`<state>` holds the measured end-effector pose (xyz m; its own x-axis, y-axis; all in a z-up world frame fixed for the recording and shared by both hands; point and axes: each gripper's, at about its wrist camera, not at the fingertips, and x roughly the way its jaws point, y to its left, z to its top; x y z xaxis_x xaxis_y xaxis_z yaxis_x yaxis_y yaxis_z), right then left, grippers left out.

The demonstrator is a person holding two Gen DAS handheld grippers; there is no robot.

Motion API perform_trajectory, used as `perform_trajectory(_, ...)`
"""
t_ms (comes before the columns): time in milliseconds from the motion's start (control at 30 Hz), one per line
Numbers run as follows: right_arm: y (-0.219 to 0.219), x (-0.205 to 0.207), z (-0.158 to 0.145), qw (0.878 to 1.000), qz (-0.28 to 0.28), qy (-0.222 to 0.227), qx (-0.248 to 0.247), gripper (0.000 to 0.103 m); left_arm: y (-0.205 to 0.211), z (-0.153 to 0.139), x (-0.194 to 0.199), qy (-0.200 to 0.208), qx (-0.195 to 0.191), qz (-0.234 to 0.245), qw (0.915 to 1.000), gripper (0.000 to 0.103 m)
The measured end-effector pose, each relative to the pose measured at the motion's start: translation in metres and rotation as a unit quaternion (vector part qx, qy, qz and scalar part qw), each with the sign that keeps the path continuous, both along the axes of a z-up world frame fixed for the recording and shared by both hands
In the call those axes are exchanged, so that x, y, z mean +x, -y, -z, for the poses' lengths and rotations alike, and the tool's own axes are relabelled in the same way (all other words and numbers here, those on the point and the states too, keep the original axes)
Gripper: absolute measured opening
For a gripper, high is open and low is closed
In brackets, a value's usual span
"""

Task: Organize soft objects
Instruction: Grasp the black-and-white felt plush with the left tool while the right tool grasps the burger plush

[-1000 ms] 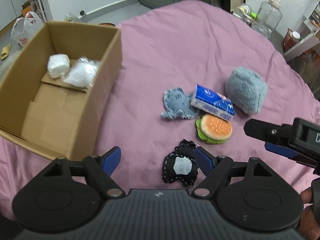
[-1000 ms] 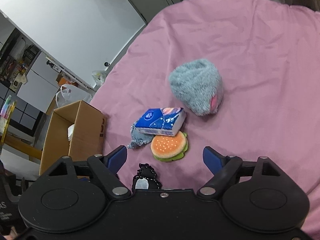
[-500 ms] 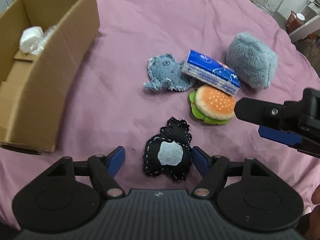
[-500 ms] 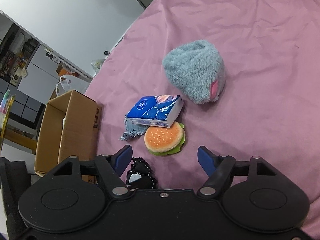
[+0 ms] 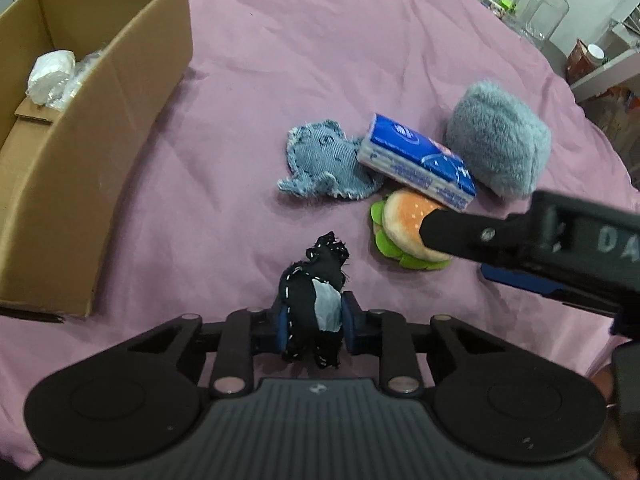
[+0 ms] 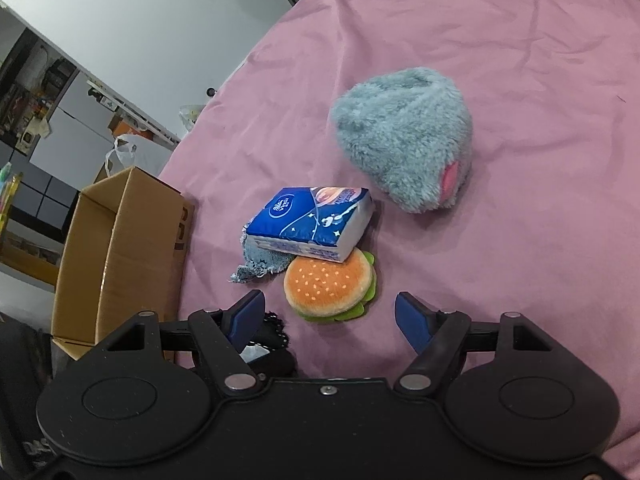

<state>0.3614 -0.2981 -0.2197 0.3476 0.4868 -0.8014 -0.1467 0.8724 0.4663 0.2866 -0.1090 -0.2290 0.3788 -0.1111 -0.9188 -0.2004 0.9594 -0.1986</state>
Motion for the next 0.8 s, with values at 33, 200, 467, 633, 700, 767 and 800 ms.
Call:
perform_trajectory(33,-0.002,0.001,0.001,1.0,-0.002,0.001,-0.004,0.072,-0.001,-0.002,0.001,0.003,0.0,-0.001,1.0,0.025)
perform_trajectory(200,-0.01,0.003,0.003,1.0,-0.01,0.01,-0.02,0.072,-0.009,-0.01,-0.001,0.02,0.004,-0.004,0.9998,0.025)
perform_trajectory(467,-0.025,0.006,0.007,0.998,-0.025,0.019,-0.059,0.07,-0.027,-0.018,-0.002,0.024,0.002,-0.013,0.9996,0.025)
perform_trajectory(633,-0.025,0.008,0.01,0.997,-0.029,0.016,-0.071,0.036,-0.033,-0.024,-0.004,0.029,0.004,-0.016,0.9994,0.025)
perform_trajectory(700,-0.024,0.003,0.005,0.997,-0.028,0.018,-0.072,0.034,-0.036,-0.028,-0.006,0.03,0.004,-0.019,0.9994,0.025)
perform_trajectory(767,-0.023,0.0,0.001,0.997,-0.028,0.018,-0.074,0.034,-0.038,-0.033,-0.009,0.035,0.002,-0.016,0.9993,0.025)
perform_trajectory(800,-0.022,-0.003,-0.002,0.997,-0.027,0.018,-0.074,0.033,-0.039,-0.036,-0.01,0.037,0.003,-0.015,0.9992,0.025)
